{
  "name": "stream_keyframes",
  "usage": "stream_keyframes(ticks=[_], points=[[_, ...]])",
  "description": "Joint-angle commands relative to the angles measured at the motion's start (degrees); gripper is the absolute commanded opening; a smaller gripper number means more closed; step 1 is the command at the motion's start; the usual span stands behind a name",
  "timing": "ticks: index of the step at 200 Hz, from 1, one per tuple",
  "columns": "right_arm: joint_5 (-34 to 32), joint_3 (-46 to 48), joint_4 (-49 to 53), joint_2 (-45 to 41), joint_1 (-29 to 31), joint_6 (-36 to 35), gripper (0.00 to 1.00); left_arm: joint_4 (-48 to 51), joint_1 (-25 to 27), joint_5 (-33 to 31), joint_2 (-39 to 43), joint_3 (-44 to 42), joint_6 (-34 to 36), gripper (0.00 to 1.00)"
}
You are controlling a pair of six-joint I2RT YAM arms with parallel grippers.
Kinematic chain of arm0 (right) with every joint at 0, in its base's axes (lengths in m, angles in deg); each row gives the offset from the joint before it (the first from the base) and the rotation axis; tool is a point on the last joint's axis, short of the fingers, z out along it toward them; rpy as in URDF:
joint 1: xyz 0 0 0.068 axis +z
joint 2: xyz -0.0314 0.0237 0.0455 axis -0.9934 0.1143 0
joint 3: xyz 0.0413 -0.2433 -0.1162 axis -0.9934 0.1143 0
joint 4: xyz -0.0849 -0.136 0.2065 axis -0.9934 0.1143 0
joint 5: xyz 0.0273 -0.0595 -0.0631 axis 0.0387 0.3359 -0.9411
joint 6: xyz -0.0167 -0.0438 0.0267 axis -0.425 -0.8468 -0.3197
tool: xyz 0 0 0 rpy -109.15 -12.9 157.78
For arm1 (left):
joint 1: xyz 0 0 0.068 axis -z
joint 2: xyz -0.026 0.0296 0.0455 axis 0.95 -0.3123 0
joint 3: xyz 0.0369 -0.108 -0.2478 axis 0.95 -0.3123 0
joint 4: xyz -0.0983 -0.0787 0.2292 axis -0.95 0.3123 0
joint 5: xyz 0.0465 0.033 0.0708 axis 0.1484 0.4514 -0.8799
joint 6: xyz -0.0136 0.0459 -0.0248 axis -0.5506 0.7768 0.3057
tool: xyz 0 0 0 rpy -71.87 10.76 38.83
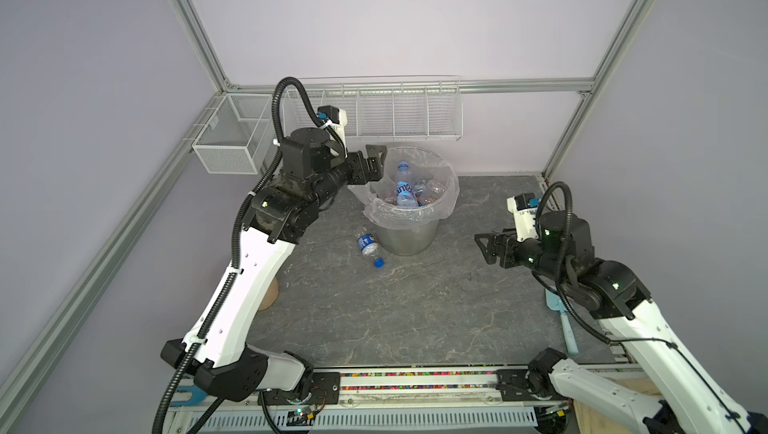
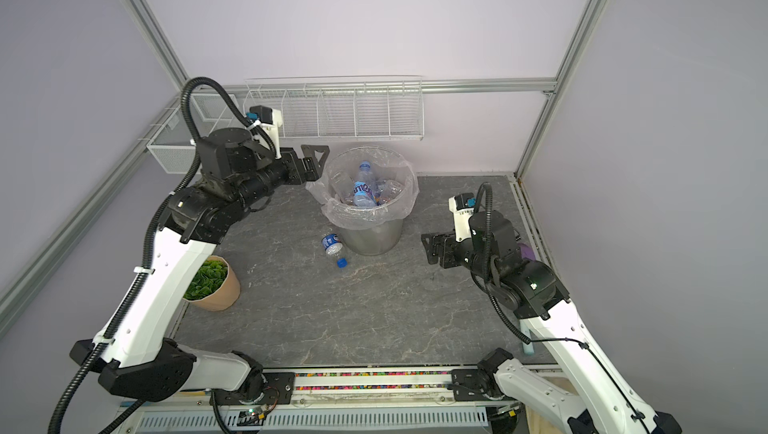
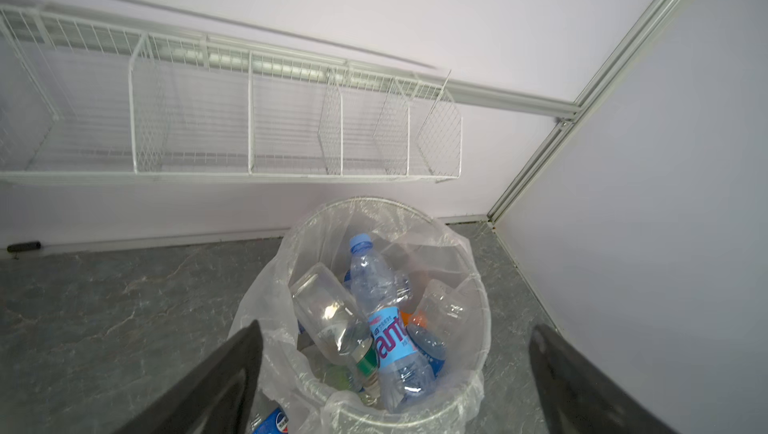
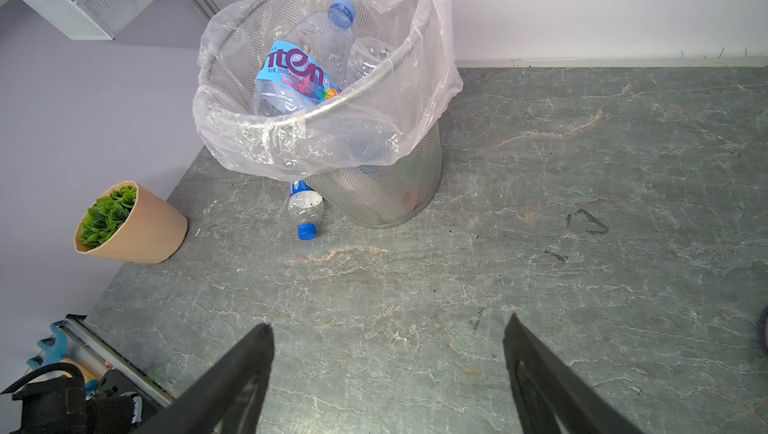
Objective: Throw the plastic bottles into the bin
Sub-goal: 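Lower the left gripper to the small blue-labelled bottle beside the bin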
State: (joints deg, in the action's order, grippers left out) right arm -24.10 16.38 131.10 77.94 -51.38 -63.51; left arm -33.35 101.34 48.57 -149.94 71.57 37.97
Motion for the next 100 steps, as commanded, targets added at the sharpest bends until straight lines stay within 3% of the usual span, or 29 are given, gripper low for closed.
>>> stream_keyframes(ticks=[1,26,60,100], points=[[-0.43,0.75,0.72,-0.92,-0.4,-0.02,0.89,-1.73,-3.84,2.86,2.06,-6.44,-3.84,0.99],[-0.43,1.1,0.55,-0.62,-0.39,-0.03,0.89,-4.28,-7.2,3.92,4.95,-12.81,-6.1,0.99],[-0.25,1.18,0.35,-0.31,-0.4,0.08,0.89,-9.46,-13.21,10.85,6.62,-22.01,-11.59,0.99],[-0.8,1.8,0.72,-0.82,-0.77,-0.19,0.89,-14.29,-16.17,14.03,6.67,-31.85,-15.03,1.0]])
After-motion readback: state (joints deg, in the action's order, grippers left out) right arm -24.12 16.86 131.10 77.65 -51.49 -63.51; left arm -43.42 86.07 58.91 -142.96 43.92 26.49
